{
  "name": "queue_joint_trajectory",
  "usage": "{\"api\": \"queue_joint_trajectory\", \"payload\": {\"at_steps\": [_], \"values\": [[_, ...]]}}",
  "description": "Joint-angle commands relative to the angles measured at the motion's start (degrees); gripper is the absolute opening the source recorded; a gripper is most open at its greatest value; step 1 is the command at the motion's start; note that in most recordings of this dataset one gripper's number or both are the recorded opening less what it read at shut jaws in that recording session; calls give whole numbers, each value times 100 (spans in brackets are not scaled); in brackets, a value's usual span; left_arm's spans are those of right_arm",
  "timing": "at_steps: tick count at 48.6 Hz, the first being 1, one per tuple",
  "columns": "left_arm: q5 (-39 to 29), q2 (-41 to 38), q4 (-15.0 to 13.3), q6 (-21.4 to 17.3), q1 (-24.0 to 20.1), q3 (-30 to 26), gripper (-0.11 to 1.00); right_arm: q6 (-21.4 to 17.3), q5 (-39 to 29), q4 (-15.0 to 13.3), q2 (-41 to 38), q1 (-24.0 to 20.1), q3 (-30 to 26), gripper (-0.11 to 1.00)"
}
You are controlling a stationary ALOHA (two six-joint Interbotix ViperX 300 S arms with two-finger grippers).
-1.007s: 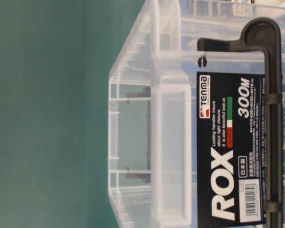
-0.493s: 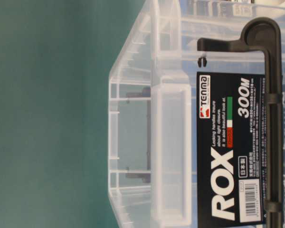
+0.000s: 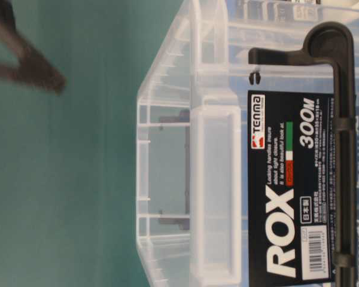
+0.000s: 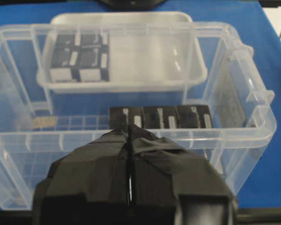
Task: Pick the box from inside the plastic case
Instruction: 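Move the right gripper over the black boxes inside the clear case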
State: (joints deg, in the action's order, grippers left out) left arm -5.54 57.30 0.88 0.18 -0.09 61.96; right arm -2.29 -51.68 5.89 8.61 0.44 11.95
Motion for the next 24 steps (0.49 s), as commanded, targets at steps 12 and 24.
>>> {"api": "queue_joint_trajectory", "payload": {"at_steps": [12, 24], "values": [[-237, 26, 18, 88, -18, -185, -6, 835, -1397, -53, -1512, 62, -1380, -1], [-272, 35, 9, 105, -18, -185, -6, 1178, -1318, -53, -2101, 202, -1626, 8]]}}
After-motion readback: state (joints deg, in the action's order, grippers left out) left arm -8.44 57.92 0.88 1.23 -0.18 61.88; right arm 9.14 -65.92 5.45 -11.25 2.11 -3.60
